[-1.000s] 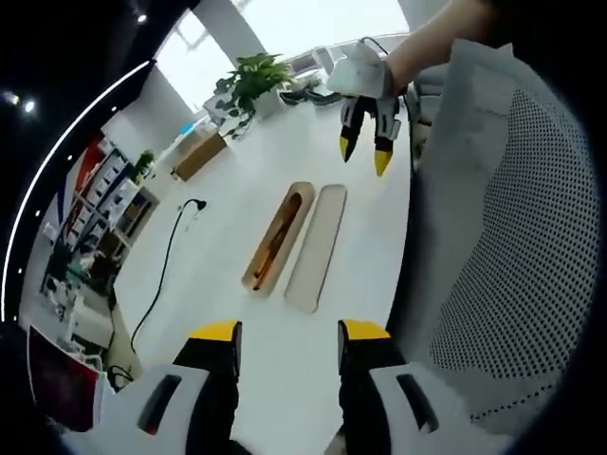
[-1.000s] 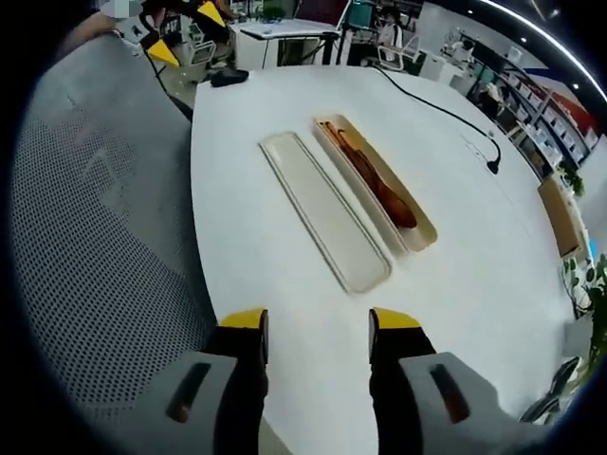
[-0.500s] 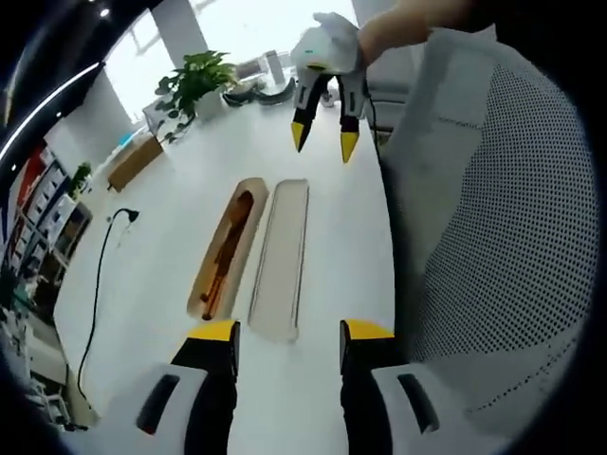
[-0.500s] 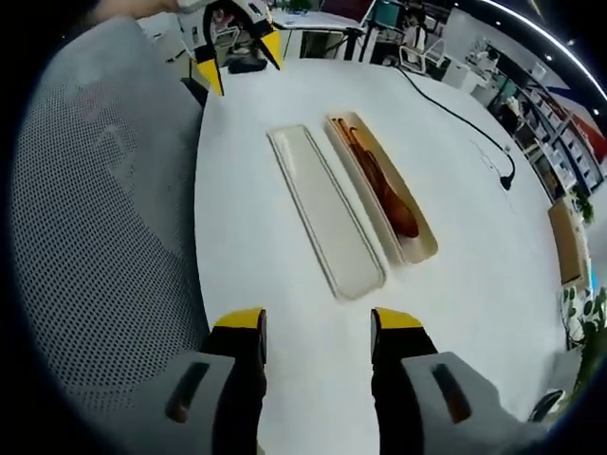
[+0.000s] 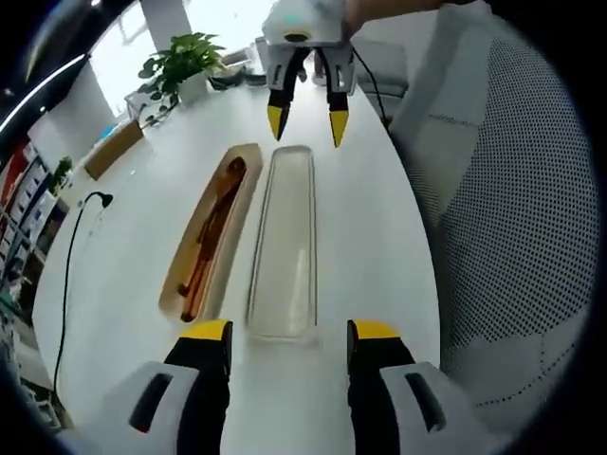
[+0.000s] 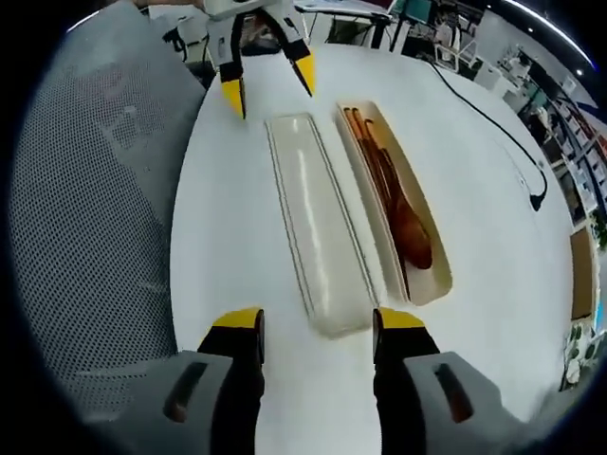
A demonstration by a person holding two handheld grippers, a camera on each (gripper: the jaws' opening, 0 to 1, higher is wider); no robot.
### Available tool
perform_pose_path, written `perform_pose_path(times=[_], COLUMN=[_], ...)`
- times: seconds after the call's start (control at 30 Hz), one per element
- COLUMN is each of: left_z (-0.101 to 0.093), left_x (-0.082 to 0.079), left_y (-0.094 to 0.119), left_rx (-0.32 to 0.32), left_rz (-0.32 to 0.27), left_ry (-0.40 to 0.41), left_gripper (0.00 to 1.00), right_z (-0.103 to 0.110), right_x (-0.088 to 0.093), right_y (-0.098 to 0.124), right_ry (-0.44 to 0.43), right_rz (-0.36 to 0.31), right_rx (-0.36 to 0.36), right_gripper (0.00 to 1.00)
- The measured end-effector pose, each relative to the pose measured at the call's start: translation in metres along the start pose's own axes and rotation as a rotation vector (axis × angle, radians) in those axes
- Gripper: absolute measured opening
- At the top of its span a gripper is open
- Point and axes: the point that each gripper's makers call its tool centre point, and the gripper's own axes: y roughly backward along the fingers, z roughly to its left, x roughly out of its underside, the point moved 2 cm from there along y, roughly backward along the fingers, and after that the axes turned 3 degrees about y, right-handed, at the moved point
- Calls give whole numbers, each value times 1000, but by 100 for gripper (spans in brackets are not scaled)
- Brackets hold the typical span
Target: Arrange the utensils inside the cutlery case until each visible utensil rests in its matching compartment.
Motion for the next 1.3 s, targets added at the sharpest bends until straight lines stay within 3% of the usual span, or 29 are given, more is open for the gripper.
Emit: perform_pose_path(times=[0.17, 0.4, 0.6, 0.67, 0.7, 0.83, 1.0, 1.13, 1.3], left_z=[0, 3, 1, -1, -1, -1, -1, -3, -11], left_x=[0, -4, -2, -3, -4, -4, -6, -10, -20], left_y=[-10, -18, -19, -19, -19, -19, -20, -21, -26], left_rx=[16, 26, 65, 78, 75, 78, 103, 111, 126], left_rz=[-4, -47, -57, -66, -64, -59, -68, -70, -91], left_ry=[-11, 44, 92, 84, 84, 80, 30, 12, -2], left_gripper=[54, 53, 47, 40, 39, 39, 38, 38, 38], right_z=[-5, -7, -10, -10, -10, -12, -7, -7, 2], right_x=[0, 7, 7, 10, 7, 6, 5, 5, 4], right_y=[-3, -7, -14, -18, -18, -18, -20, -20, -18], right_ry=[12, 51, 87, 97, 79, 104, 102, 102, 127], right_rz=[-1, 45, 71, 88, 61, 73, 76, 64, 56], right_rx=[-6, -39, -60, -69, -79, -88, -149, -144, -143], right_gripper=[45, 48, 50, 50, 49, 50, 44, 44, 35])
